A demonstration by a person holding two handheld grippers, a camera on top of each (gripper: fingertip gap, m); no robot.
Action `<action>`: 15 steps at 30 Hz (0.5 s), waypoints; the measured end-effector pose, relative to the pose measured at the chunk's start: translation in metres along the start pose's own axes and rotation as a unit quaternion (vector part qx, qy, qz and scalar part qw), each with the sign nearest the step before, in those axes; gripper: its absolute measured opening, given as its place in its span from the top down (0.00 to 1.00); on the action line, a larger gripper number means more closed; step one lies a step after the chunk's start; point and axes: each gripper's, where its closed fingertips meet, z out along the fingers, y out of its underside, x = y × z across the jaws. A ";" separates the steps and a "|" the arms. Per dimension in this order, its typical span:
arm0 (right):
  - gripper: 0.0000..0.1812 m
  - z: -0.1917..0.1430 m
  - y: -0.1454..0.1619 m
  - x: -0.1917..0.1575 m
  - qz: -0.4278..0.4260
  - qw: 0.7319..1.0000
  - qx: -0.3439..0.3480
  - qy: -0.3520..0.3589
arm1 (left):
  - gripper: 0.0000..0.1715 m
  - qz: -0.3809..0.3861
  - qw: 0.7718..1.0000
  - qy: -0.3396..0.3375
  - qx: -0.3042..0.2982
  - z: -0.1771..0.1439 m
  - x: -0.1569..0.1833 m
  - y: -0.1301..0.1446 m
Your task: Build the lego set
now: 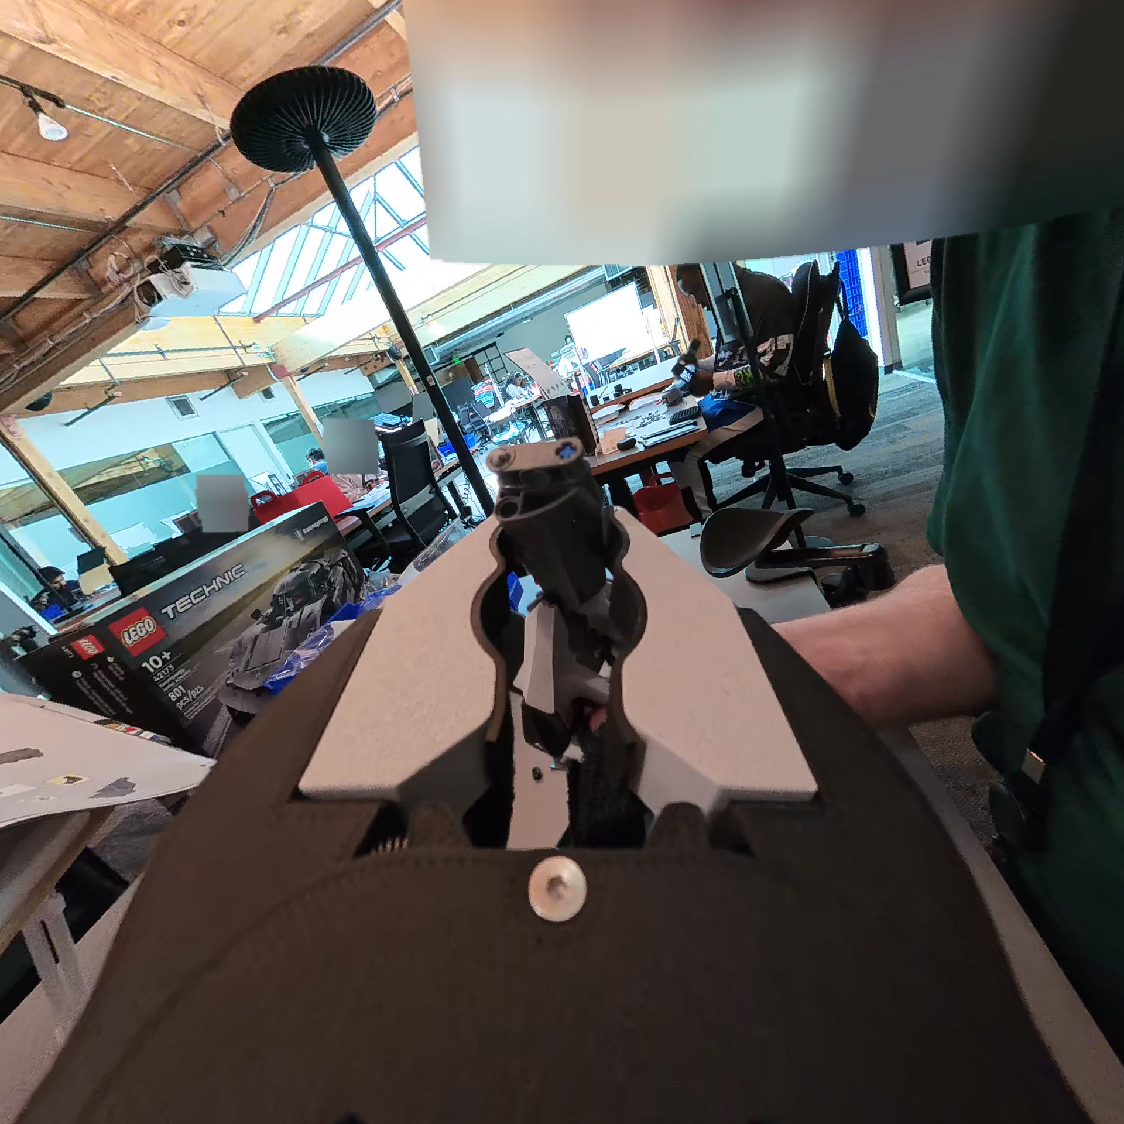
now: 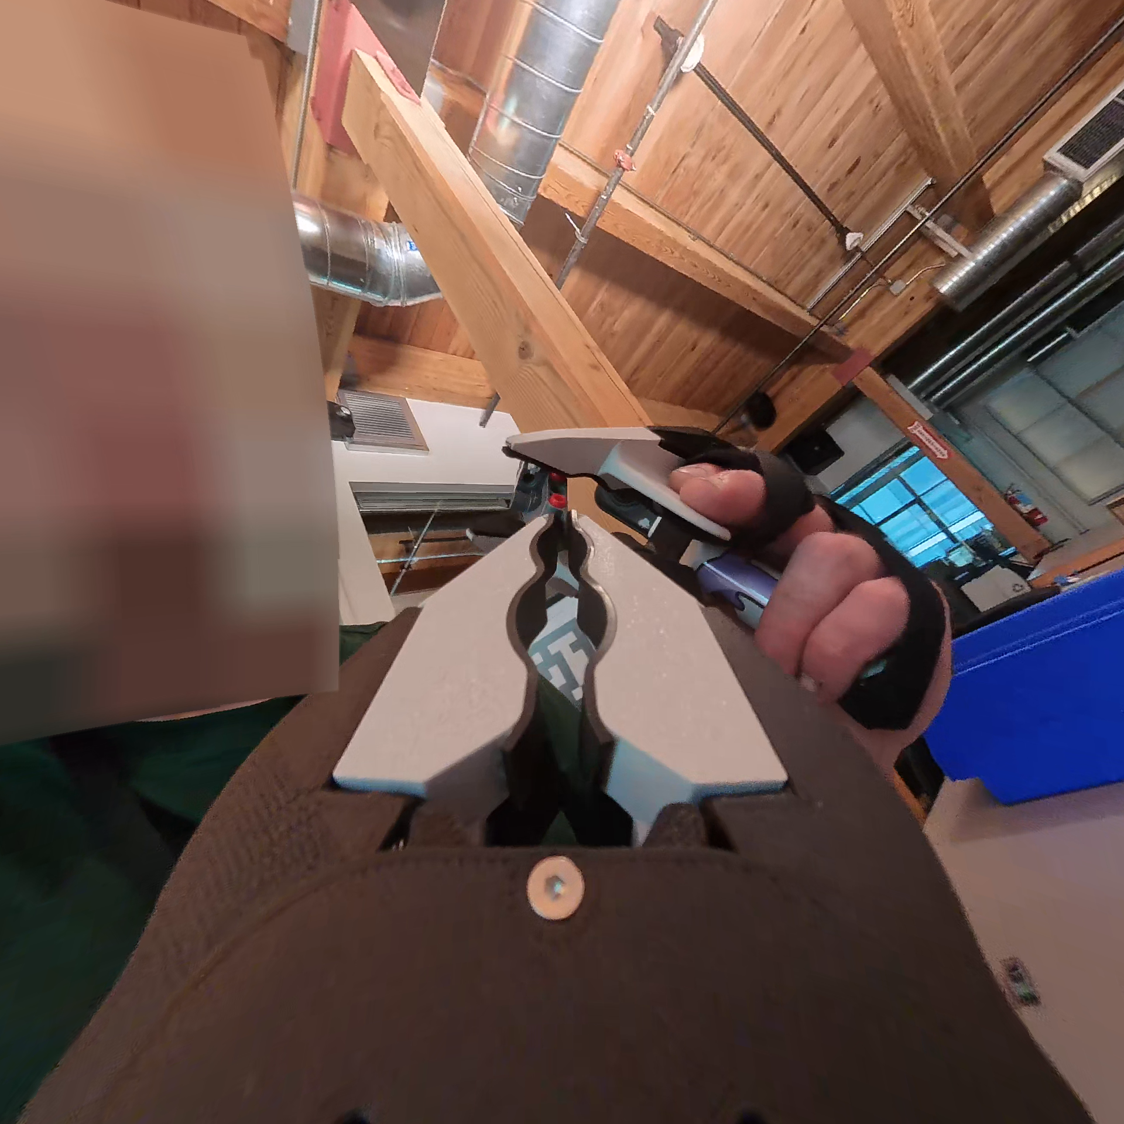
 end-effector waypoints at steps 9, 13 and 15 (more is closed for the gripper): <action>1.00 -0.012 -0.012 0.010 -0.054 0.996 0.011 0.073 | 0.85 -0.027 0.999 -0.016 -0.022 0.001 -0.013 0.019; 1.00 -0.017 -0.015 0.016 -0.095 0.988 0.001 0.123 | 0.88 -0.044 0.998 -0.032 -0.038 0.000 -0.020 0.030; 1.00 -0.018 -0.016 0.018 -0.108 0.984 -0.005 0.143 | 0.87 -0.054 0.997 -0.036 -0.040 -0.001 -0.022 0.034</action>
